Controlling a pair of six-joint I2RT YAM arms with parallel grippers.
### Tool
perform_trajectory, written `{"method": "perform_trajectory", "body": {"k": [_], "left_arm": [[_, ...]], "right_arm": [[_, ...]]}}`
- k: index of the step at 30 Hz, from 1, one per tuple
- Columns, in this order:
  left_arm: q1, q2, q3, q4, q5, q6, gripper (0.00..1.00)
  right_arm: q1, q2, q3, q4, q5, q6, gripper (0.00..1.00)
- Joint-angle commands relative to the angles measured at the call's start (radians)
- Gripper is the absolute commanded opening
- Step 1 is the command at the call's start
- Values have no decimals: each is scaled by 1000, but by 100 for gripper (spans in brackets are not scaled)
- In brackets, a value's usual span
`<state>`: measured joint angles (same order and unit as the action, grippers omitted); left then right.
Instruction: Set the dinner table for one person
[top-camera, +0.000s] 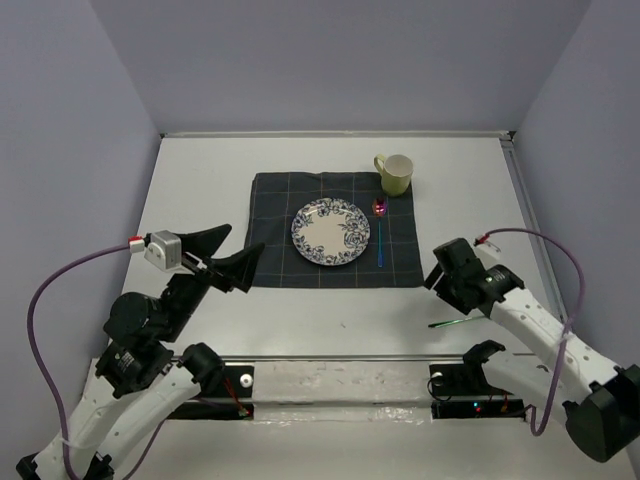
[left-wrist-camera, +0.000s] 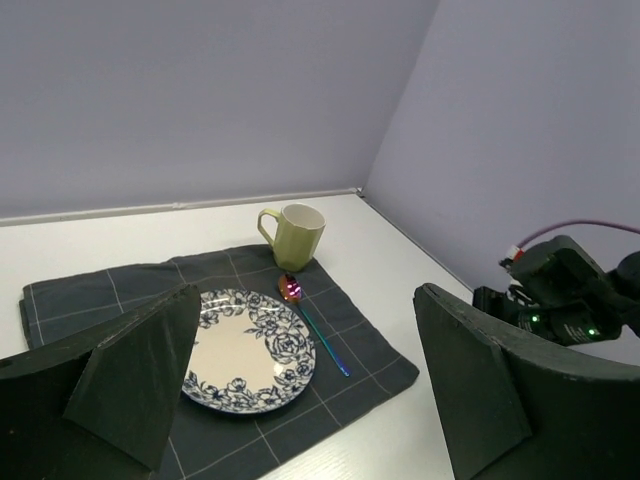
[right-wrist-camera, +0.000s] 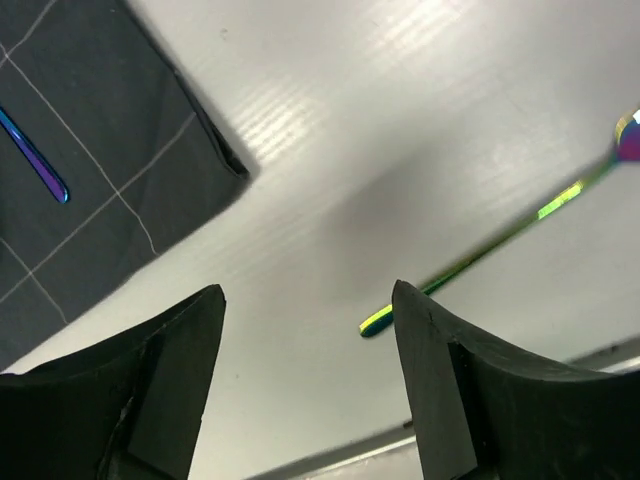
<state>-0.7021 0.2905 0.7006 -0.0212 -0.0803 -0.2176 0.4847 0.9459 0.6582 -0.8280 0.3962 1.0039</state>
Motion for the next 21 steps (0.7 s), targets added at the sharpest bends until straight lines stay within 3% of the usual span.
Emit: {"method": "perform_trajectory", "body": {"k": [1,3,5,7,15,21], "left_arm": [[-30,-46,10,27,-41,18,99],[-43,-54,11,27,-55,20,99],[-65,-62,11,24,-70,20,99],[-82,-71,11,24,-78,20,99],[-128,-96,8,27,-91,15,99],[-157,-108,8,27,-107,15,99]], "right_arm": [[-15,-140,7,-255,50,270,75],[-24,-165,29,-284,82,274,75],[-49,-132,58,-319,92,283,97],[-49,-102,63,-332,93,295,100],[-92,-98,3,-271,86,436,99],[-149,-82,-39,-269,101,564,89]]}}
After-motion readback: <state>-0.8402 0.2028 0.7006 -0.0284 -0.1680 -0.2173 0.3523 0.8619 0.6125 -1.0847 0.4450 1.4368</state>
